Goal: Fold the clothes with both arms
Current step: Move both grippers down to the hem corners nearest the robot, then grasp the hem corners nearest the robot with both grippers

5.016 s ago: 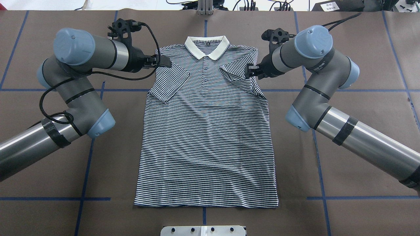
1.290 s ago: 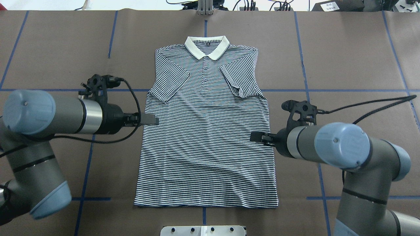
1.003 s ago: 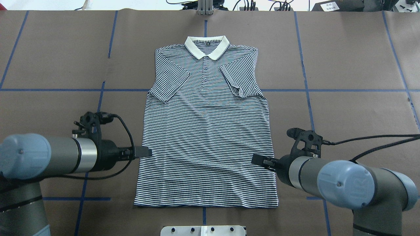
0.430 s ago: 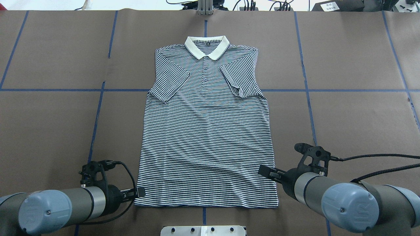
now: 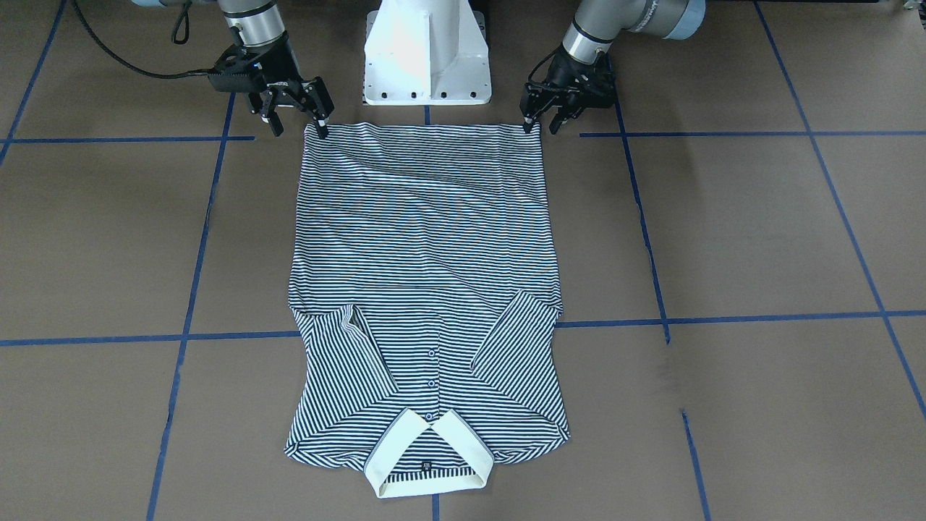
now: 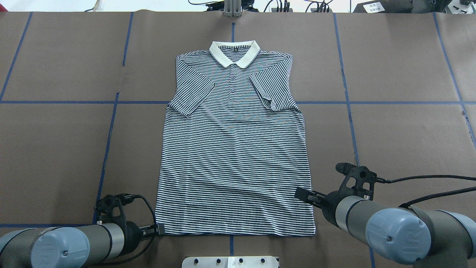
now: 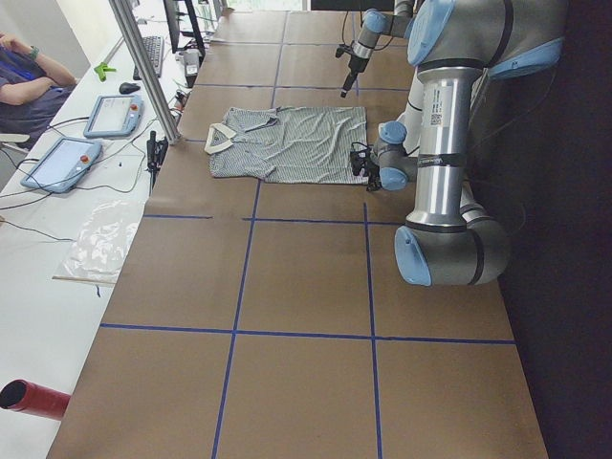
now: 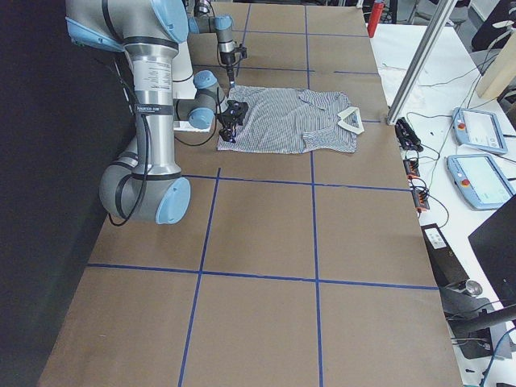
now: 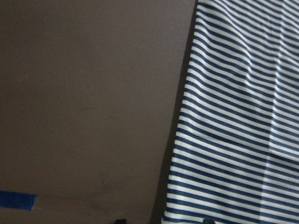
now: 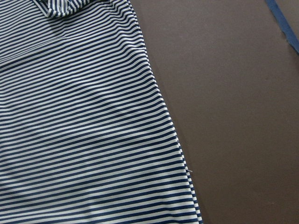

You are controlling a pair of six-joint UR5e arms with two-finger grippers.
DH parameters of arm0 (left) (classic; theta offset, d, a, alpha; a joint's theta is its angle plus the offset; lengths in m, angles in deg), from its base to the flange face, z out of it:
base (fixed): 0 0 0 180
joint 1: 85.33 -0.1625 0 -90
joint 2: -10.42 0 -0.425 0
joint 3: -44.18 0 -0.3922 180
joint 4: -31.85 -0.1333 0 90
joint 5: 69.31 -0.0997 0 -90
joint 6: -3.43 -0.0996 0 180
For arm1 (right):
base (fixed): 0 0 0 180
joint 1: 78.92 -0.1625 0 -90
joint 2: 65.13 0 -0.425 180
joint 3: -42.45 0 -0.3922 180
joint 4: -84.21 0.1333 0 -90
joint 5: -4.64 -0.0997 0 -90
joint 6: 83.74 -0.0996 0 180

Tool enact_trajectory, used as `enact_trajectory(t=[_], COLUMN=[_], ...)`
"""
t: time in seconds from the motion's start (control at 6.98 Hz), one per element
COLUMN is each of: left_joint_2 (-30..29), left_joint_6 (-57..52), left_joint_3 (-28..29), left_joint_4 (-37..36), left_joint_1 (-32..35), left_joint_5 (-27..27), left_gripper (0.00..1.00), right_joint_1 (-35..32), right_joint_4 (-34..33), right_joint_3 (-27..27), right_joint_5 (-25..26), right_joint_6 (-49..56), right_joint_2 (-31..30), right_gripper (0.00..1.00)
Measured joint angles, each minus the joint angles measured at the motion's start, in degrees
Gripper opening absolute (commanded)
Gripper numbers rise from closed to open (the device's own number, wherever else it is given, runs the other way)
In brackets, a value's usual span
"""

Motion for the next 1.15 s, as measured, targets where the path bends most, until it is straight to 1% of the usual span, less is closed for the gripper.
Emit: enact_trajectory(t=[0.14, 1.0, 1.15], left_joint_2=[-0.4, -1.2, -1.2], left_joint_6=[0.3, 0.5, 0.4], left_joint_3=[0.1, -0.2, -0.1], left_joint_4=[0.0, -0.1, -0.1], left_joint_1=[-0.3, -0.2, -0.1], left_joint_5=[0.1, 0.4, 0.4], left_gripper=[0.43, 0.42, 0.36], right_joint_1=[0.0, 0.0, 0.0], right_joint_4=[0.0, 0.0, 0.1], right_joint_3=[0.0, -0.1, -0.1], right_joint_5=[0.0, 0.1, 0.1], right_joint_6=[0.0, 0.0, 0.0], right_joint_2=[-0.2, -0.4, -0.6], right_gripper=[0.97, 0.98, 0.98])
